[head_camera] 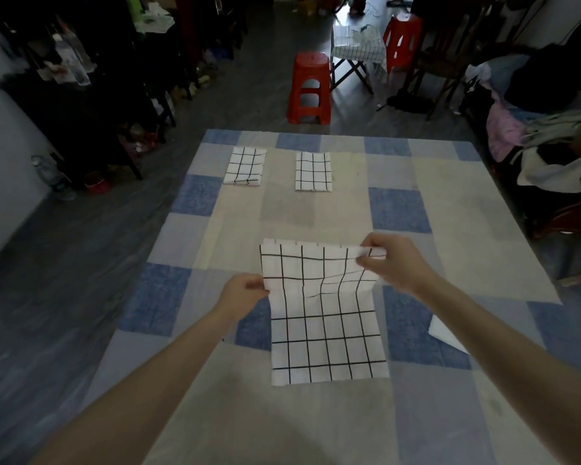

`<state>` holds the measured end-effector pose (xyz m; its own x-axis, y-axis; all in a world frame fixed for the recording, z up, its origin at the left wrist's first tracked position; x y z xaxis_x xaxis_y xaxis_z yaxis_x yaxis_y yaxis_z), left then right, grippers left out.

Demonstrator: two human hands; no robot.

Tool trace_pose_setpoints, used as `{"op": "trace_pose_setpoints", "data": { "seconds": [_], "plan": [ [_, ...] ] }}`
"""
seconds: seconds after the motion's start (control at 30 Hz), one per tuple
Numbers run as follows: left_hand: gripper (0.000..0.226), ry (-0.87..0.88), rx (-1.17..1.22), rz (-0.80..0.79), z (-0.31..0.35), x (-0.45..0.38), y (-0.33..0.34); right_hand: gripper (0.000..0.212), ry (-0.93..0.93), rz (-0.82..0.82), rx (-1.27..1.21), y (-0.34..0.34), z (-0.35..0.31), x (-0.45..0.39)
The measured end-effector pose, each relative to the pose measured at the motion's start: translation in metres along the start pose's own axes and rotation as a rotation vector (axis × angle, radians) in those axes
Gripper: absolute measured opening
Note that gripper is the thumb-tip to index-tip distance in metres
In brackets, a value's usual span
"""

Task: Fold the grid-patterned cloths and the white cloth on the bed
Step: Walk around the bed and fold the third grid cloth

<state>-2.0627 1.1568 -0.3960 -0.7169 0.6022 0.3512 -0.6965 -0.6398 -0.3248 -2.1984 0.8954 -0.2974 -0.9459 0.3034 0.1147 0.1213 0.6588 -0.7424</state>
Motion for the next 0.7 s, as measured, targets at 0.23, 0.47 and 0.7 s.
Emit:
{"op": "trace_pose_setpoints", "data": {
  "seconds": [0.23, 0.47, 0.7],
  "plan": [
    [0.059, 0.1, -0.235, -0.015, -0.033, 0.005, 0.001, 0.023, -0.234, -0.17, 0.237, 0.067, 0.037, 0.057],
    [0.04, 0.259, -0.679, 0.18, -0.022, 0.019, 0.028, 0.033, -0.27, -0.286, 0.459, 0.123, 0.074, 0.092],
    [0.026, 0.589, -0.892, -0.01, -0.003, 0.031, 0.101, 0.016, -0.277, -0.31, 0.465, 0.133, 0.086, 0.09]
  ]
}}
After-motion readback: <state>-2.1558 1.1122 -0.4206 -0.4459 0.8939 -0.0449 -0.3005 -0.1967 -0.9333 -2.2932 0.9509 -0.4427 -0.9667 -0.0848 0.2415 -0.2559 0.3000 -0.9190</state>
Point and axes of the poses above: each hand's wrist, its own x-axis away from the middle knuckle, its own y-axis out of the palm, z = x × y, the point moved 4 cm from there along -x, towards the middle knuckle, and after that the axes turned 6 degrees about -z, right-handed, at the moved point
